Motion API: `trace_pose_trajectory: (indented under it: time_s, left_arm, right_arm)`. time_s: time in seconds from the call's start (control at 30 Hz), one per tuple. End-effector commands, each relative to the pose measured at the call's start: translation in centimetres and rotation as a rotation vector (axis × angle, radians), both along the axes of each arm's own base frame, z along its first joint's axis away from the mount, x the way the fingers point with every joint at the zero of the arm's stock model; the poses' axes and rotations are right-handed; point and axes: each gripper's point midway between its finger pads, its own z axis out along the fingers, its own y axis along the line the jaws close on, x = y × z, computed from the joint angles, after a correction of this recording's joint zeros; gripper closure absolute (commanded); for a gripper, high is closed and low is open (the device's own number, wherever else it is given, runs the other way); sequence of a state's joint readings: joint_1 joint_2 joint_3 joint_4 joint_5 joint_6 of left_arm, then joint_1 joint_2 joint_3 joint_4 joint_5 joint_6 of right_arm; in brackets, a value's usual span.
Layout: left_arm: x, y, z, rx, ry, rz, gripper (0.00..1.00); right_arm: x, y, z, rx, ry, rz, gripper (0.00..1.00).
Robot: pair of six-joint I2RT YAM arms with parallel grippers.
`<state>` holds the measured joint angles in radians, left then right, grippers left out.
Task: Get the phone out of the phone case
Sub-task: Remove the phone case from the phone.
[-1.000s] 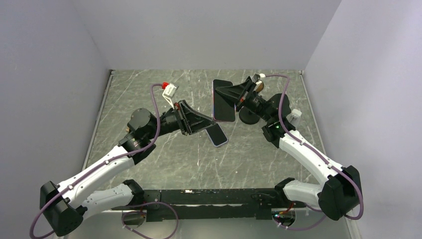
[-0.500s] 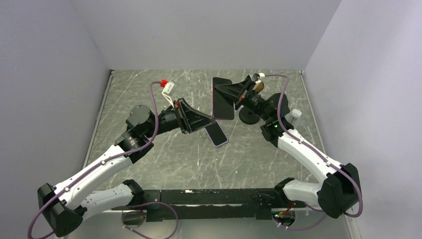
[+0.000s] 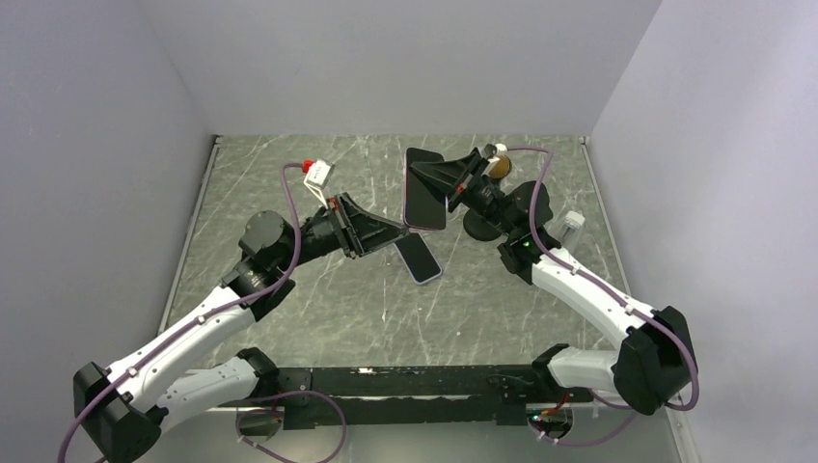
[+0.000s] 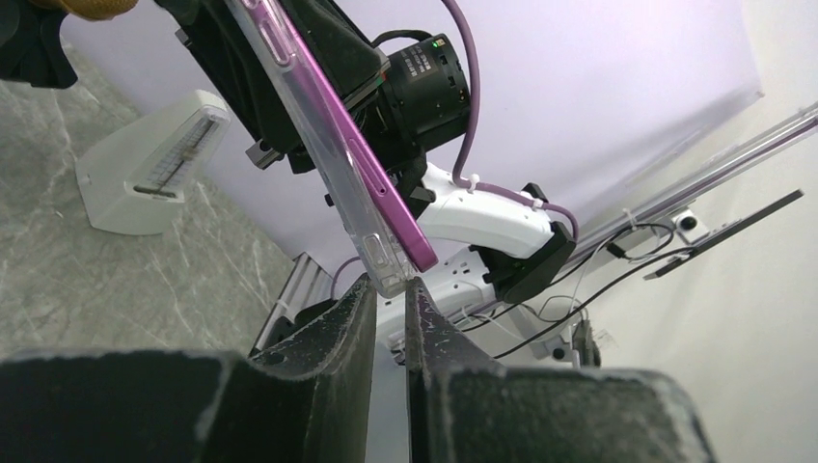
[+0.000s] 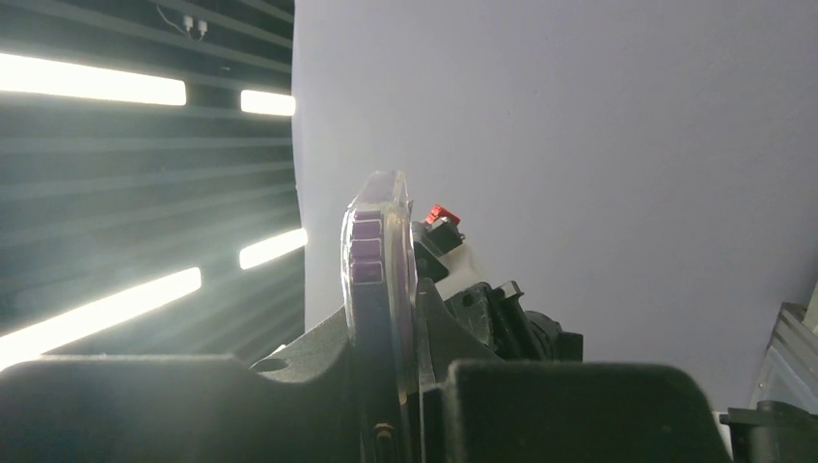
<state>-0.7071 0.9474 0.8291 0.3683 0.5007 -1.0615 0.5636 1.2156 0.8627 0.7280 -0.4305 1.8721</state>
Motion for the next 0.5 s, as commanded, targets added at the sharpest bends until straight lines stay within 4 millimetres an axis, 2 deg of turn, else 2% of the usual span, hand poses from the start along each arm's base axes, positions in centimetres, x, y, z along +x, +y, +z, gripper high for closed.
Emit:
trace_pose_trajectory:
  time_s: [0.0, 0.17, 0.27, 0.47]
  left_arm:
    - [4.0, 0.2, -9.1, 0.157, 0.279, 0.138, 0.96]
    - [4.1, -0.1, -9.5, 0.208, 0.345, 0.132, 0.96]
    - [4.4, -0.2, -9.2, 0.220, 0.408, 0.144, 0.95]
    - [4.7, 0.6, -11.7, 0.334, 0.602, 0.211, 0.88]
  right_arm:
    - [-7.3, -1.8, 8.8, 0.255, -0.201, 0.171, 1.00]
    - [-7.4, -1.0, 8.4, 0.194, -0.228, 0.172, 1.00]
    - [-7.6, 0.2, 7.9, 0.104, -0.292, 0.170, 1.00]
    - [-8.4, 1.4, 7.7, 0.092, -0.337, 0.187, 1.00]
